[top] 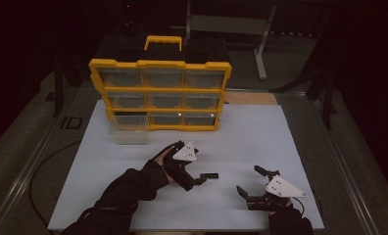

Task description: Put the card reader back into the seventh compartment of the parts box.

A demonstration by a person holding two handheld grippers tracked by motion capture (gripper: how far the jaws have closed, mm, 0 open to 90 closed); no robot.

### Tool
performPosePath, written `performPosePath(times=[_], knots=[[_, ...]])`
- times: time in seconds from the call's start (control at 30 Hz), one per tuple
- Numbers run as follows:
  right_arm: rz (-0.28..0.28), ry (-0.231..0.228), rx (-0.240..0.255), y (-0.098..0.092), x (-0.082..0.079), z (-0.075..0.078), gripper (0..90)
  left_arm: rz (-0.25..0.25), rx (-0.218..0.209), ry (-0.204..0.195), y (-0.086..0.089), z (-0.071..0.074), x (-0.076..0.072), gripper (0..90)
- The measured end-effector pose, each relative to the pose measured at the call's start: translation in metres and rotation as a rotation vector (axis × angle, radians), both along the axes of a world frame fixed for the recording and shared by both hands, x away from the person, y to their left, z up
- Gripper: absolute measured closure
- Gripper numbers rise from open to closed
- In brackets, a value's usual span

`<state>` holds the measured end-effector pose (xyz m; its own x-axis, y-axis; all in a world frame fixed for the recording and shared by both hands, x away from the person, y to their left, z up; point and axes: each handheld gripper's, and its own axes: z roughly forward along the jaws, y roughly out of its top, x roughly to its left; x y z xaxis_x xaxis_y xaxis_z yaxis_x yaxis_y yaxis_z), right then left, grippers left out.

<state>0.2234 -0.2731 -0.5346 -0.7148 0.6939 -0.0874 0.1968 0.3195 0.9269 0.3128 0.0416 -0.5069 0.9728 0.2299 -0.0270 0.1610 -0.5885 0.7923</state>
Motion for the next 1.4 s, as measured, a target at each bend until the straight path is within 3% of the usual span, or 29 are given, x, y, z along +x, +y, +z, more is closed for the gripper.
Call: performPosePath(times=[0.27, 0.43, 0.63, 0.8, 0.97, 1.17, 1.4], knots=[[0.002, -0.003, -0.002, 0.0, 0.0, -0.001, 8.0, -0.004, -0.001, 0.015, -0.015, -0.015, 0.0, 5.8], [0.002, -0.003, -0.003, 0.0, 0.0, 0.0, 8.0, -0.005, 0.005, 0.038, -0.023, -0.024, 0.001, 15.6], [0.003, 0.0, -0.002, 0.0, 0.0, -0.001, 8.0, -0.005, 0.051, 0.045, -0.03, -0.035, 0.002, 19.5], [0.005, 0.002, -0.002, 0.0, 0.0, -0.001, 8.0, 0.013, 0.089, 0.038, -0.035, -0.041, 0.003, 31.2], [0.005, -0.001, -0.006, 0.0, 0.0, -0.001, 8.0, 0.023, 0.13, 0.069, -0.038, -0.046, 0.007, 43.8], [0.006, 0.003, -0.008, 0.001, 0.0, -0.001, 8.0, 0.02, 0.152, 0.081, -0.043, -0.051, 0.007, 55.1], [0.005, 0.004, -0.01, 0.001, 0.0, -0.002, 8.0, 0.018, 0.168, 0.093, -0.047, -0.049, 0.009, 61.9]])
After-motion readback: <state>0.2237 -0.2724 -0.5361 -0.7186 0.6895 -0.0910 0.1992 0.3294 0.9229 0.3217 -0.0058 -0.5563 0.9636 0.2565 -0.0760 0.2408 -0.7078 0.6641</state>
